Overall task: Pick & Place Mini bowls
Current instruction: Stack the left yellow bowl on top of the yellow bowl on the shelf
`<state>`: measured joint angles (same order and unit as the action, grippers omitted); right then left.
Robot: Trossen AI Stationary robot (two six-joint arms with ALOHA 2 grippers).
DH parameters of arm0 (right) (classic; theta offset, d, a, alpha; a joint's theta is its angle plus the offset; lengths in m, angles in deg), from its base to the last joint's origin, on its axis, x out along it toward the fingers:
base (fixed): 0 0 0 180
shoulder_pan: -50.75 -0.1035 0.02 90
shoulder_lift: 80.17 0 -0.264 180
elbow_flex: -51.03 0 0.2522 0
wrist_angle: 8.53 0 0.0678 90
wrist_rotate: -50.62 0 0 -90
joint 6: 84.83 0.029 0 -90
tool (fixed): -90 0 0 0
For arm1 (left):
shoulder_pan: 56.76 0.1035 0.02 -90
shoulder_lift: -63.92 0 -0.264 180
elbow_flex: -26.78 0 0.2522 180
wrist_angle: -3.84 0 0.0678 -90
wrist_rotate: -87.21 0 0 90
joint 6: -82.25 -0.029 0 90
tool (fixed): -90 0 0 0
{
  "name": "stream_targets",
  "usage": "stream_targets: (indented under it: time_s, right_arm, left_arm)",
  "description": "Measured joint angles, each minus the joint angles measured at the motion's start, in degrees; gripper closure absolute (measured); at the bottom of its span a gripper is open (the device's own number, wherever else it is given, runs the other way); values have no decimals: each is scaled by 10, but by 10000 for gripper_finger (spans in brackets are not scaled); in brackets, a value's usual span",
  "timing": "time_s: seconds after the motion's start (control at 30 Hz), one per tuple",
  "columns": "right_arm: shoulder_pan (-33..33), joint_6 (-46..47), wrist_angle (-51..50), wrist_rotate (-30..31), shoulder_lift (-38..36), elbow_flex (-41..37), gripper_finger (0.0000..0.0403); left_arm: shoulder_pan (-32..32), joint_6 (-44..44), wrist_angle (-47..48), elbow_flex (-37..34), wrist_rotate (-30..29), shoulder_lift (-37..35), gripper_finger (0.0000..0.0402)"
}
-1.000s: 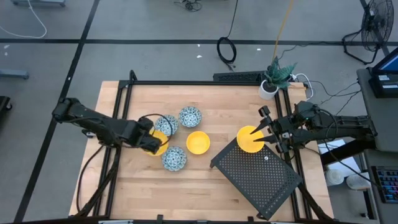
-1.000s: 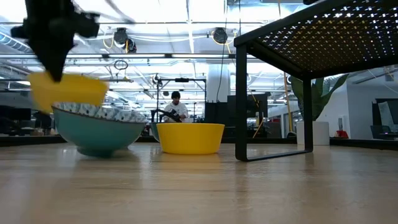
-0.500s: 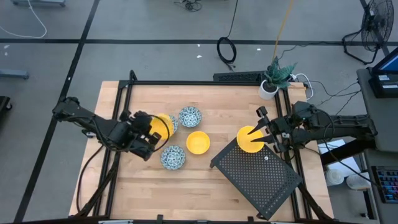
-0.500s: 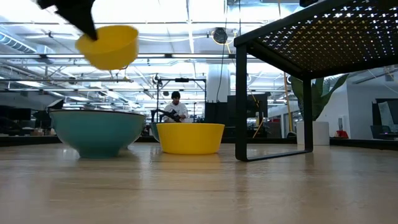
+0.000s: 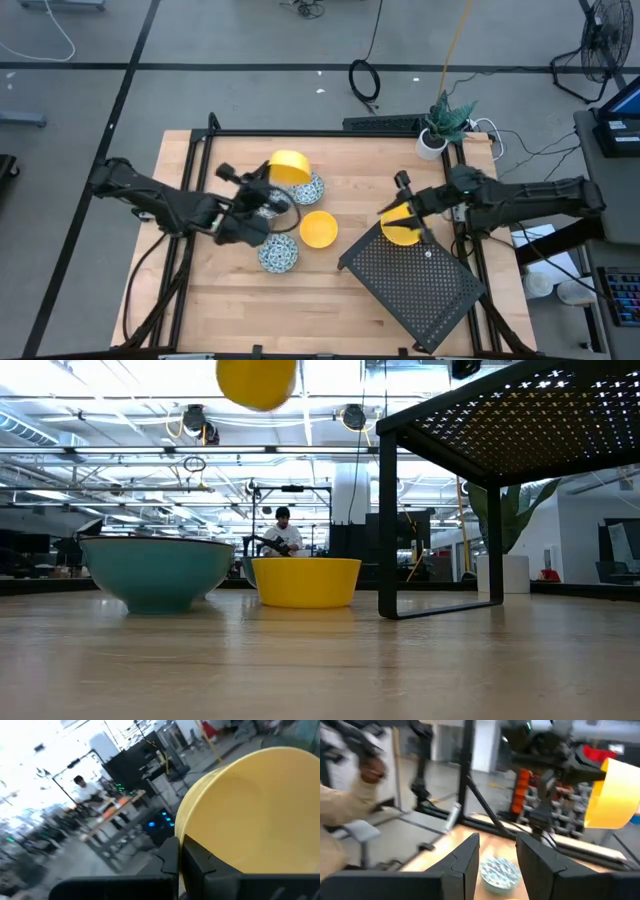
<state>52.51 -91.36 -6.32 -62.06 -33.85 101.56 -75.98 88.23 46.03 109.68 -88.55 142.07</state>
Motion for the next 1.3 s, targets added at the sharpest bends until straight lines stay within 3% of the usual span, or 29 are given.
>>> stream_targets:
  time_s: [0.3, 0.5, 0.57, 0.93, 1.1, 1.3]
  right_arm:
    - [0, -80, 125, 198, 123, 0, 287]
    - [0, -184, 194, 380, 180, 0, 283]
    - [0, -201, 194, 414, 197, 0, 269]
    - [1, -157, 246, 438, 229, 0, 144]
    - [1, -151, 259, 436, 229, 0, 138]
    - [1, -152, 270, 461, 229, 0, 161]
  left_arm:
    - [85, -343, -286, -3, 10, 110, 399]
    - [127, -547, -496, -2, 88, 170, 399]
    - [128, -590, -536, -2, 95, 178, 399]
    - [99, -614, -562, -2, 133, 183, 399]
    - [94, -623, -594, -2, 156, 183, 399]
    - [94, -618, -598, -2, 162, 183, 399]
